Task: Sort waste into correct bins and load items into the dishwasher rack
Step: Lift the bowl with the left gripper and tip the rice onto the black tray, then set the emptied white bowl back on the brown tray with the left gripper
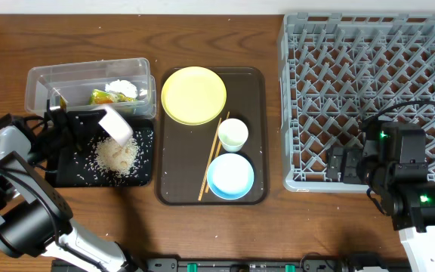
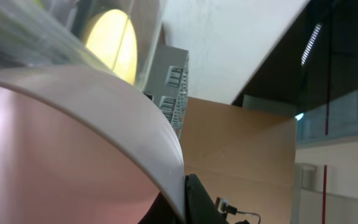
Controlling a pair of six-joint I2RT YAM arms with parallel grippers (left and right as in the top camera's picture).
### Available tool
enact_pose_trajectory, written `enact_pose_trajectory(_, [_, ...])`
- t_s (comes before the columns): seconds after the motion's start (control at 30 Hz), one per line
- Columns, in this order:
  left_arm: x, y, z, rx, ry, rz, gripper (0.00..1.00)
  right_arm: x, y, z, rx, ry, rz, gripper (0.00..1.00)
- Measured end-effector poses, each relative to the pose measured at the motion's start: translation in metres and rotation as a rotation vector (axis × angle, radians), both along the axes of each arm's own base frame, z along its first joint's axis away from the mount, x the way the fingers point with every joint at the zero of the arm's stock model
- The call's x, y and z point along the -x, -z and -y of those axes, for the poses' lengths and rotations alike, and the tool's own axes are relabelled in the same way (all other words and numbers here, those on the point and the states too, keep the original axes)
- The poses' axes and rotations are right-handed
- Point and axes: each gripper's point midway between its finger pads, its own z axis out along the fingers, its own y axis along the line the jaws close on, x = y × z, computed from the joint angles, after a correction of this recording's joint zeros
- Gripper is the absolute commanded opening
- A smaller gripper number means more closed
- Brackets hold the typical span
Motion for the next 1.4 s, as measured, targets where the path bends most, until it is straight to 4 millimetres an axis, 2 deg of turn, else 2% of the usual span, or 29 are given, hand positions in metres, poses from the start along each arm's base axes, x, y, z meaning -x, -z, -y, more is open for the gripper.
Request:
enact_pose_trajectory(0.2, [-0.002, -0.006, 0.0, 0.029, -0.006, 0.021, 0.06, 0.0, 0.0, 0.0, 0.0, 0.0, 0.0, 0.99])
enact_pose_trajectory(0.37, [-0.001, 0.004, -0.003, 0.019, -0.015, -0.063, 0.06, 0.0, 0.0, 0.0, 0.0, 0.0, 0.0, 0.99])
enact_pose_trajectory(0.5, [-0.002, -0.003, -0.003, 0.041, -0.017, -0.019, 0.06, 0.0, 0.0, 0.0, 0.0, 0.0, 0.0, 0.99])
enact_pose_trajectory(0.77, [0.003, -0.003, 0.0, 0.051, -0.012, -0.047, 0.06, 0.0, 0.0, 0.0, 0.0, 0.0, 0.0, 0.99])
enact_pose_trajectory(0.9, [0.008, -0.014, 0.009, -0.022, 0.013, -0.018, 0.06, 0.0, 0.0, 0.0, 0.0, 0.0, 0.0, 0.99])
enact_pose_trajectory(1.0, [0.014, -0.033, 0.026, -0.164, 0.063, 0.033, 0.06, 0.0, 0.0, 0.0, 0.0, 0.0, 0.0, 0.99])
enact_pose_trajectory(1.13, [0.026, -0.05, 0.063, -0.4, 0.17, 0.081, 0.06, 0.0, 0.0, 0.0, 0.0, 0.0, 0.001, 0.99])
enact_pose_trajectory(1.23, [0.031, -0.046, 0.094, -0.579, 0.272, 0.09, 0.06, 0.0, 0.0, 0.0, 0.0, 0.0, 0.0, 0.99])
enact_pose_trajectory(1.4, [0.035, -0.022, 0.149, -0.794, 0.463, 0.097, 0.06, 0.0, 0.0, 0.0, 0.0, 0.0, 0.0, 0.99])
